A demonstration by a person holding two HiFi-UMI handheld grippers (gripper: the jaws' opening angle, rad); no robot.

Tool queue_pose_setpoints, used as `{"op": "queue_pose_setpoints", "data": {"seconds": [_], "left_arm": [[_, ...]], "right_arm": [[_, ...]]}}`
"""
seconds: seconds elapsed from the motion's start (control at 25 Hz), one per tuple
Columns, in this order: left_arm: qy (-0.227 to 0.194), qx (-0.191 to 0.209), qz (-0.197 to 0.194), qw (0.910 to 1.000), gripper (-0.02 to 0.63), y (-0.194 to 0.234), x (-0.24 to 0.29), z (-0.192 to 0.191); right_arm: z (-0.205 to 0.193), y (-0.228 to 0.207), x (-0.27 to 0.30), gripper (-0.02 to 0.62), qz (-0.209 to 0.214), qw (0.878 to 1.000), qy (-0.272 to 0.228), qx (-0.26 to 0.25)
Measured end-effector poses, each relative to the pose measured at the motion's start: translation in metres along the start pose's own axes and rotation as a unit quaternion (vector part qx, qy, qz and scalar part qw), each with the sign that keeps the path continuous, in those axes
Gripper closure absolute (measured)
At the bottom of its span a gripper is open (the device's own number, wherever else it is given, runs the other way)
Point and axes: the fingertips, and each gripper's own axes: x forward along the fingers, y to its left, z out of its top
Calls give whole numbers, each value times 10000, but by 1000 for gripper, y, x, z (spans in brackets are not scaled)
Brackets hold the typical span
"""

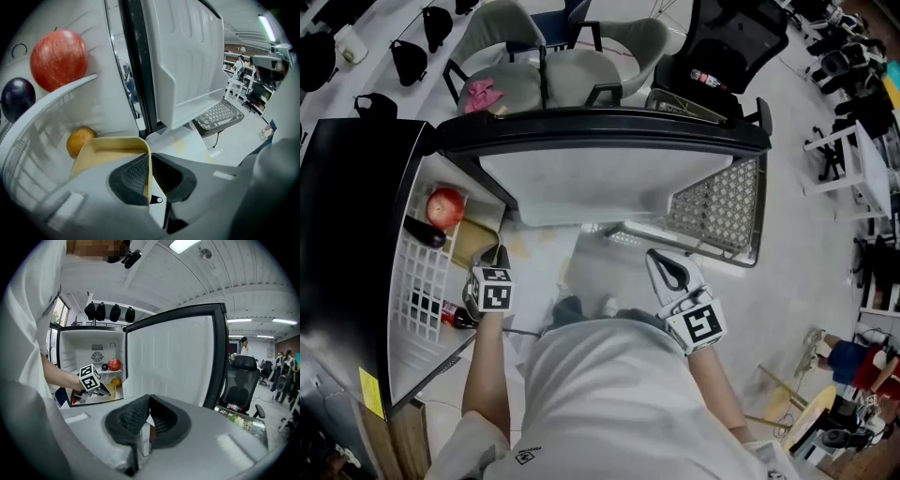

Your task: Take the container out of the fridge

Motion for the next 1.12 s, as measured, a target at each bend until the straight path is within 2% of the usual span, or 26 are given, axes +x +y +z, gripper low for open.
{"op": "queue_pose_setpoints", "data": {"seconds": [0.36,0.68,0.96,1.12], "left_arm": [[-530,-178,-264,9981,582,-26,-37,21],[-1182,-452,-523,9906,583,-56,-86,44],[-1908,-669,-792,9761,583,-81,-138,68],[-2435,-753,-891,9629,583,-90,-170,80]], "right_arm": [[4,7,-5,592,308,9994,-157,-81],[11,19,-4,592,670,9971,-331,-161],[26,37,1,592,1081,9925,-510,-253],[37,50,3,592,1319,9888,-619,-330]]}}
